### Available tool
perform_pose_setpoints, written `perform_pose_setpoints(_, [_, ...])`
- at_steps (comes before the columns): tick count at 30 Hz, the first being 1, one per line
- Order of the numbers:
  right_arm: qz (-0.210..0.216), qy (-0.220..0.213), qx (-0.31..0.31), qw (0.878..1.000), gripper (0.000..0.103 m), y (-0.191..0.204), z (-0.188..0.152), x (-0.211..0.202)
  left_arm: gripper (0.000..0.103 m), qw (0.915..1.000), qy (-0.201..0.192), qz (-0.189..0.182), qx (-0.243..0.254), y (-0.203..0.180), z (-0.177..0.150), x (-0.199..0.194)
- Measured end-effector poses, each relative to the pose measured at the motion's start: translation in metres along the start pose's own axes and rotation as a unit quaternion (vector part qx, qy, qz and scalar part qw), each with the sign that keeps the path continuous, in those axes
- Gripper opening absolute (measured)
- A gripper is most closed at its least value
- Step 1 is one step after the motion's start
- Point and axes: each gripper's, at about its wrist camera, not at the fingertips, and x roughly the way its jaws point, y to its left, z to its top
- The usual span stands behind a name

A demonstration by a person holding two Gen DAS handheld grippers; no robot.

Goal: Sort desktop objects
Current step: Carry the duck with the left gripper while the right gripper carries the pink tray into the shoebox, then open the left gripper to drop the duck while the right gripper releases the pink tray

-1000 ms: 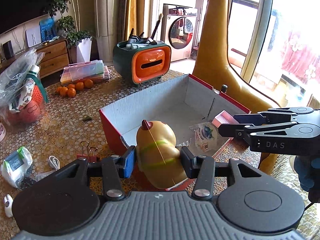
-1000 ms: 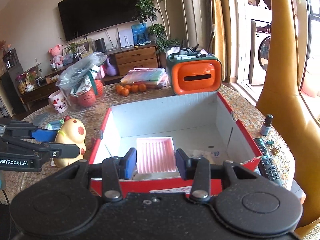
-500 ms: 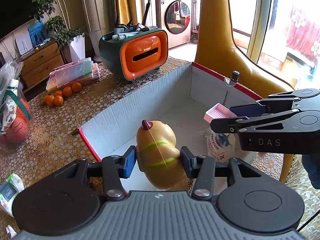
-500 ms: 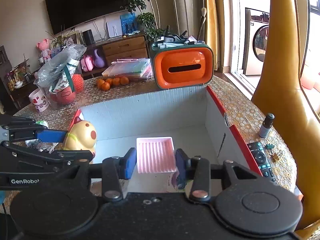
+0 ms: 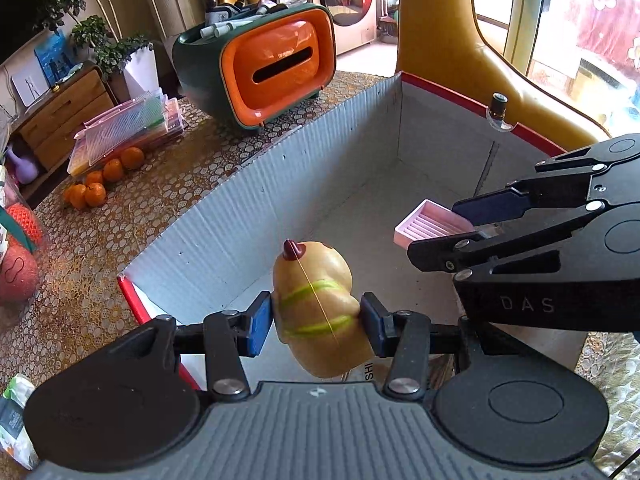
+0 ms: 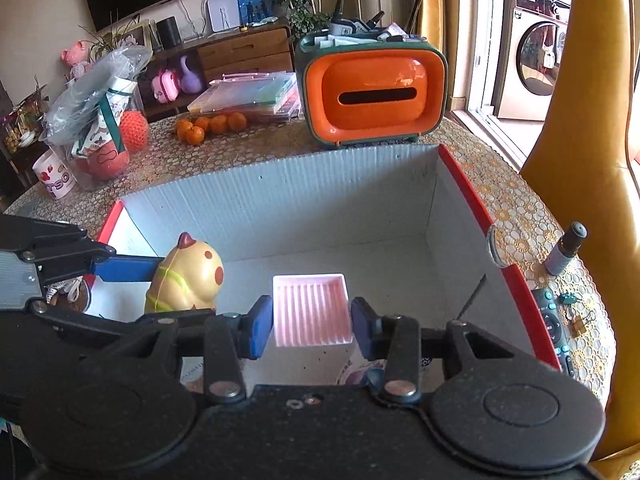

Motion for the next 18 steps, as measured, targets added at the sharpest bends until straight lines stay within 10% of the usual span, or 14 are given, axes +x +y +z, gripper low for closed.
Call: perform_pose_setpoints(18, [-0.009,0.052,-0.007,0.999,0.044,-0.01,-0.008,0.018,0.049,0.9968,0.075,-0.011,0.024,-0.004,0.001,0.028])
